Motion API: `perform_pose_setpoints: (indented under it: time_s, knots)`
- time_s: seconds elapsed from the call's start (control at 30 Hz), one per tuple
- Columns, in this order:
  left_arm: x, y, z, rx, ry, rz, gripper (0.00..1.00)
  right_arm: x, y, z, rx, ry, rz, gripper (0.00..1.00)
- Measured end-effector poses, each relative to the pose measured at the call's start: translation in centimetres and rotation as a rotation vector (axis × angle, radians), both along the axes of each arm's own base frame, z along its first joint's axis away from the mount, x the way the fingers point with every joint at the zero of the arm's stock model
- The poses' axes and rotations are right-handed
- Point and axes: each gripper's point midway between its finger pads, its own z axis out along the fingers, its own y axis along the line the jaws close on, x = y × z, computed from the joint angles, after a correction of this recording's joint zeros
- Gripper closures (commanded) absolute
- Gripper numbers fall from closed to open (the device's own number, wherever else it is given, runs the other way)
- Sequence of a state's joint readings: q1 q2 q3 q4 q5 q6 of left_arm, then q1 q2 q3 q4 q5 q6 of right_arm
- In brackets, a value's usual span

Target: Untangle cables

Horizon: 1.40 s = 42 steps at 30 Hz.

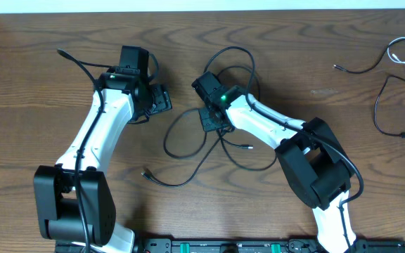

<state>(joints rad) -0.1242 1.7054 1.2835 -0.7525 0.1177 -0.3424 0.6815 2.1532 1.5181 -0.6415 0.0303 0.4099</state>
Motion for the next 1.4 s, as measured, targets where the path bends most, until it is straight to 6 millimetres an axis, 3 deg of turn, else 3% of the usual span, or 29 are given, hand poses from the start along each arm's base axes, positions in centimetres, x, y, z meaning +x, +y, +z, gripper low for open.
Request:
perform_pose_setpoints:
  time_s: [0.5,0.57,0.67,1.0,1.13,1.2,1.23,1.27,1.3,1.4]
  knots:
    - [0.0,0.0,0.0,0.001,0.000,-0.002,0.24,-0.2,2.0,0.7,0.078,0.003,0.170,0.98]
    - [0.0,0.0,0.0,0.001,0.000,-0.003,0.24,0.0,1.9,0.8,0.077,0.001,0.143,0.87]
    - [0.0,0.0,0.0,0.001,0.000,-0.003,0.24,0.8,1.7,0.9,0.071,-0.026,0.079,0.77]
    - [0.0,0.0,0.0,0.001,0.000,-0.003,0.24,2.2,1.9,1.1,0.101,-0.063,-0.070,0.71]
    - [0.0,0.0,0.0,0.001,0.000,-0.003,0.24,1.8,2.2,0.4,0.091,-0.048,-0.077,0.61]
    - [0.0,0.0,0.0,0.001,0.000,-0.003,0.24,1.3,2.3,0.3,0.078,-0.034,-0.079,0.62]
    - [0.0,0.0,0.0,0.001,0.000,-0.003,0.24,0.9,2.3,0.2,0.068,-0.023,-0.079,0.69]
    - [0.0,0.0,0.0,0.001,0.000,-0.003,0.24,0.5,2.3,0.2,0.056,-0.014,-0.077,0.90]
    - [0.0,0.0,0.0,0.001,0.000,-0.003,0.24,0.1,2.2,0.1,0.045,-0.007,-0.077,0.99]
    - [0.0,0.0,0.0,0.001,0.000,-0.003,0.24,-0.6,2.2,0.0,0.027,0.012,-0.076,0.99]
